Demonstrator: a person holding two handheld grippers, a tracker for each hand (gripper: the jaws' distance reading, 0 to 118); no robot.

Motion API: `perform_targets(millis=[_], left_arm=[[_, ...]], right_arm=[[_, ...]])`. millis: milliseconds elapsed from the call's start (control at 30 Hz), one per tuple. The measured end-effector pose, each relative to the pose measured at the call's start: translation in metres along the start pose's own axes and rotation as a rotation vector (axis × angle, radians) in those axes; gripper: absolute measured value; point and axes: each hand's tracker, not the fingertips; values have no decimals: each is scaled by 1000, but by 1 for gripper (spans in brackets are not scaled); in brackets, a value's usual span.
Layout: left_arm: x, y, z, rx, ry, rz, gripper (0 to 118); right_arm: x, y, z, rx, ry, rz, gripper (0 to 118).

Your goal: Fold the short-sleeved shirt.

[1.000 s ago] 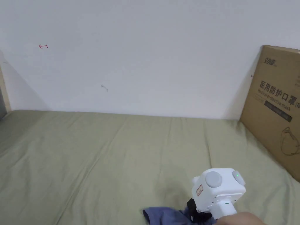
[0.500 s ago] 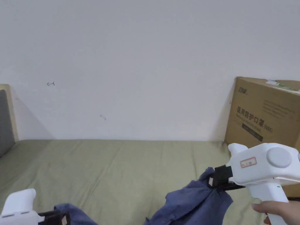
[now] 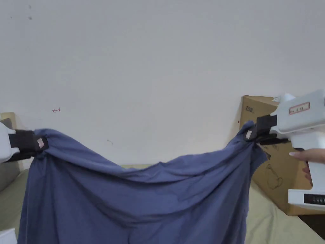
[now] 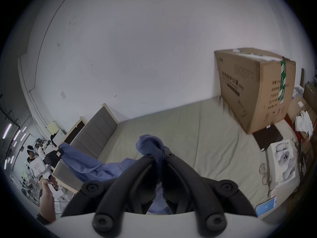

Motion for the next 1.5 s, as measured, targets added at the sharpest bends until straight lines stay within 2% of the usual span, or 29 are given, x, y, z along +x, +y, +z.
perform_targets(millis=[200, 533, 733, 833, 967, 1067, 1100, 1200, 1300, 1400, 1433, 1500], left_arm=[[-4, 34, -40, -23, 40, 25, 1], [-13, 64, -142, 60, 25, 120, 1], [-27, 62, -204, 62, 11, 168, 1], [-39, 44, -228, 25, 76, 192, 1], [-53, -13, -253, -107, 131, 176, 1], [-63, -92, -262, -291, 142, 173, 1], [-65, -128, -259, -346, 122, 183, 1], [-75, -232, -239, -550, 109, 181, 1], [-86, -299, -189, -611, 150, 199, 1], [-113, -327, -139, -662, 146, 340, 1], [-119, -331, -122, -664, 119, 366, 1], [-116, -333, -86, -670, 137, 287, 1]], right_arm=[[-6, 49, -11, 67, -66, 6, 4], [-8, 140, -91, 184, -183, 51, 4], [-5, 157, -138, 232, -239, 96, 4], [5, 144, -162, 218, -250, 89, 4], [35, 76, -204, 122, -284, 73, 4], [71, -20, -229, 56, -302, 7, 4], [84, -61, -234, 39, -338, -37, 4], [131, -175, -248, -190, -337, -138, 4], [153, -273, -218, -311, -336, -139, 4], [158, -328, -164, -351, -311, -90, 4], [155, -342, -136, -350, -285, -96, 4], [150, -360, -96, -346, -289, -97, 4]])
